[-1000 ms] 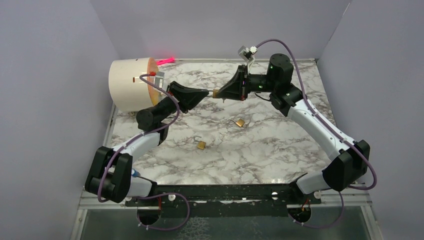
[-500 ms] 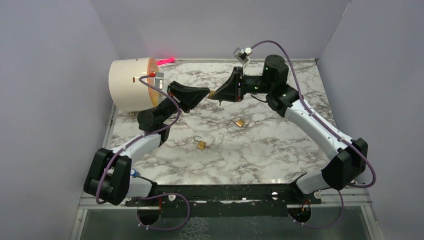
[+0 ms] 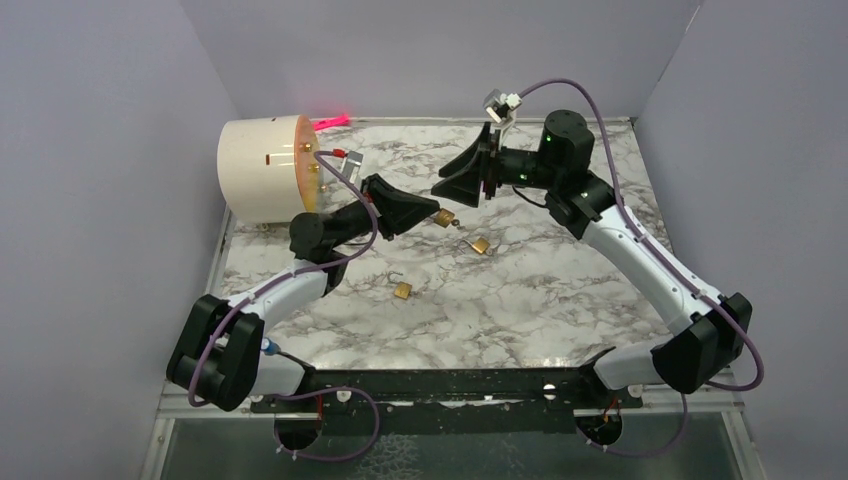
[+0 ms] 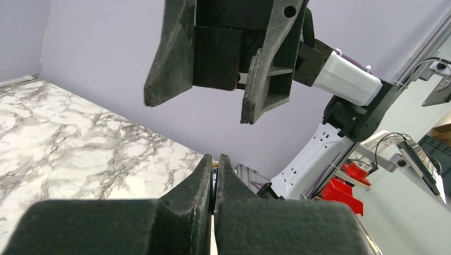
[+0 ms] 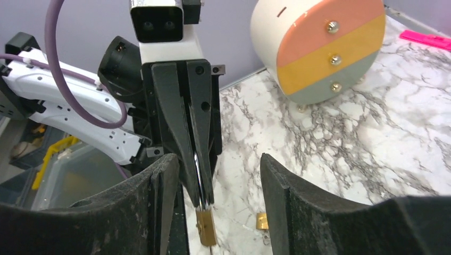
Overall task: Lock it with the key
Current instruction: Lock the lock.
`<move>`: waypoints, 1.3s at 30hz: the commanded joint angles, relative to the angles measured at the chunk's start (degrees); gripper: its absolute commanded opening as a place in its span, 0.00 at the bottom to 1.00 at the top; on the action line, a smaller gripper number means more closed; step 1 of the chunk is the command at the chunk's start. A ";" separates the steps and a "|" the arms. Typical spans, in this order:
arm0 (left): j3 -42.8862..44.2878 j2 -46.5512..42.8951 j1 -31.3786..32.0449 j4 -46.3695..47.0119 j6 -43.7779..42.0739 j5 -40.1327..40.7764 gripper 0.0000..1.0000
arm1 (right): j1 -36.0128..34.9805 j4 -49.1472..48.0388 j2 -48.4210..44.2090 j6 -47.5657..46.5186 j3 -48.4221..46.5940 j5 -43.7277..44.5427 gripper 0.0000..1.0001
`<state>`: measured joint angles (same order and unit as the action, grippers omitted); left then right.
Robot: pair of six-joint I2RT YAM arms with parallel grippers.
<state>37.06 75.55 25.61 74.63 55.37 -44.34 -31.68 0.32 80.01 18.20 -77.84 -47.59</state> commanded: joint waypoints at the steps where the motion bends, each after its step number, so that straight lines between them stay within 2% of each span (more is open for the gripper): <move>1: 1.86 -2.03 -1.58 -0.94 -1.27 -1.05 0.00 | 3.08 2.50 -3.36 -2.61 1.98 -2.17 0.63; 6: 2.79 -2.68 -3.44 -2.82 -1.69 -2.00 0.00 | 4.87 7.25 -4.50 -6.38 3.43 -6.20 0.66; 16: 2.50 -2.34 -4.34 -3.19 -1.45 -2.38 0.00 | 4.67 7.92 -4.00 -6.68 7.07 -7.77 0.66; 21: 2.42 -2.24 -4.34 -3.22 -1.00 -2.24 0.00 | 4.00 9.13 -2.43 -7.74 6.04 -6.90 0.59; 28: 1.98 -2.12 -4.41 -3.25 -0.72 -2.12 0.00 | 2.84 8.55 -1.56 -7.65 6.19 -7.82 0.57; 39: 1.88 -1.68 -4.38 -3.18 -0.68 -2.09 0.00 | 2.07 9.07 -0.16 -8.09 6.08 -8.05 0.47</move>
<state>38.20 74.46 21.47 70.37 54.39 -45.76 -28.97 8.64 78.81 10.83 -70.76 -53.84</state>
